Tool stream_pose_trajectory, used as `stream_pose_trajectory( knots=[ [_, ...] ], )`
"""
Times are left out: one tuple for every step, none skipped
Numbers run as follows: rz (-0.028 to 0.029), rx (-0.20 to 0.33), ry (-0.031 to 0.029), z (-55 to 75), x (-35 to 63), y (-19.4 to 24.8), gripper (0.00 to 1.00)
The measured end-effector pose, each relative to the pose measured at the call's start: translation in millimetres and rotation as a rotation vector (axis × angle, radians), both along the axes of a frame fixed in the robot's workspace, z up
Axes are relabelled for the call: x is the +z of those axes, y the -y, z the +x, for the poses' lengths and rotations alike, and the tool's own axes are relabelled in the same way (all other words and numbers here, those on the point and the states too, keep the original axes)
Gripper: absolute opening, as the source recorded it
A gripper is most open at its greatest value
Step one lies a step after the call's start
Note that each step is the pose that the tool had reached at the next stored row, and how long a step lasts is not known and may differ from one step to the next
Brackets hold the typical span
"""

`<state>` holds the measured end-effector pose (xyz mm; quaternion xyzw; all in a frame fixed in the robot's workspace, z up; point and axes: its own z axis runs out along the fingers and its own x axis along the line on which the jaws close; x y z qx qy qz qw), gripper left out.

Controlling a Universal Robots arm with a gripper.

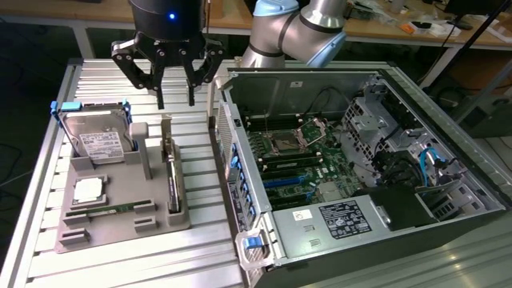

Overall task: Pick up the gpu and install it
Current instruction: 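Pick up the gpu and move the gpu toward the slot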

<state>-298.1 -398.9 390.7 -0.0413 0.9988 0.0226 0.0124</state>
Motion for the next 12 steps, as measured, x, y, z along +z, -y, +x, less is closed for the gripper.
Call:
stream_pose_trajectory(
  knots=[
    [0.0000,0.000,0.0000,0.0,0.0,0.0,0.43],
    [0.0000,0.000,-0.0001,0.0,0.0,0.0,0.49],
    [0.0000,0.000,0.0000,0.0,0.0,0.0,0.49],
    [0.0000,0.000,0.0000,0.0,0.0,0.0,0.49],
    [0.0000,0.000,0.0000,0.0,0.0,0.0,0.49],
    [0.0000,0.000,-0.0001,0.0,0.0,0.0,0.49],
    [0.0000,0.000,0.0000,0.0,-0.3,0.0,0.49],
    [0.0001,0.000,0.0000,0.0,-0.8,0.0,0.49],
    [0.0000,0.000,0.0000,-0.1,-1.3,0.0,0.49],
    [0.0000,0.000,0.0000,-0.1,-1.9,0.1,0.49],
    [0.0000,0.000,0.0000,-0.2,-2.5,0.0,0.49],
    [0.0001,0.000,0.0001,-0.5,-3.1,0.0,0.49]
  ],
)
